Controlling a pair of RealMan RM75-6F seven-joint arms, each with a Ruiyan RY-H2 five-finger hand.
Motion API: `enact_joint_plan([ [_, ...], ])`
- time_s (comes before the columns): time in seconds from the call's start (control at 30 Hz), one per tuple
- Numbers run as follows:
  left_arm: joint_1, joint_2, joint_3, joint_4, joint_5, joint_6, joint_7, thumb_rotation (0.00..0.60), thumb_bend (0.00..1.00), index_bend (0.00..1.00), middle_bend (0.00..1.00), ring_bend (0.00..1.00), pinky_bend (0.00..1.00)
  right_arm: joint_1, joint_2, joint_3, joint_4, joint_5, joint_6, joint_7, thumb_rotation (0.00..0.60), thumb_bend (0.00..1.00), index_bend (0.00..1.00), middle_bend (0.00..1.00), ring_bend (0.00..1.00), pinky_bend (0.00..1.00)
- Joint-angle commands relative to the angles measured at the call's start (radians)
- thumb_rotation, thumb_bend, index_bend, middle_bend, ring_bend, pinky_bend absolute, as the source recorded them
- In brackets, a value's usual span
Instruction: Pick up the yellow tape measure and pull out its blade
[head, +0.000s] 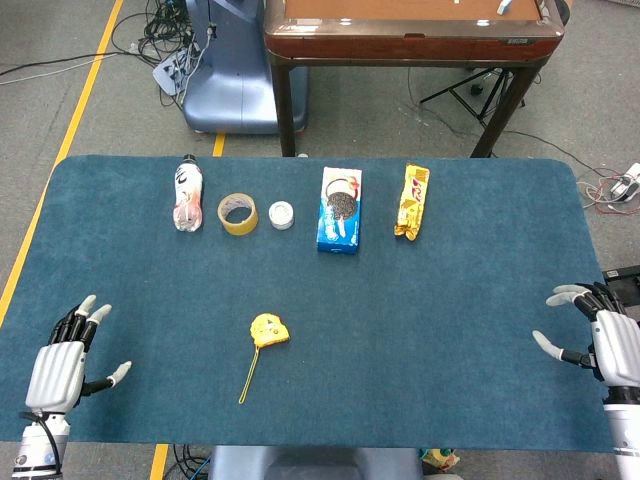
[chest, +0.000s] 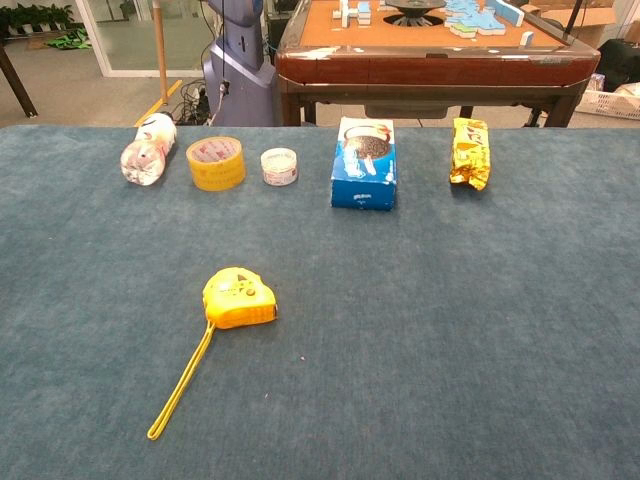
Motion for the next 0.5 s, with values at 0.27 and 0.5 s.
enact_joint_plan([
  [0.27, -0.022, 0.011, -0.009, -0.009, 0.011, -0.051, -0.008, 0.600, 0.20, 0.15, 0.06, 0.03, 0.08, -0.002, 0.000, 0.001, -0.003, -0.005, -0.010, 0.012, 0.600, 0.26, 0.41, 0.30, 0.18, 0.08],
  [0.5, -0.100, 0.015, -0.033, -0.031, 0.014, -0.169, -0.013, 0.600, 0.20, 0.16, 0.07, 0.04, 0.08, 0.005, 0.016, 0.030, -0.012, -0.005, 0.009, -0.005, 0.600, 0.26, 0.41, 0.30, 0.18, 0.08],
])
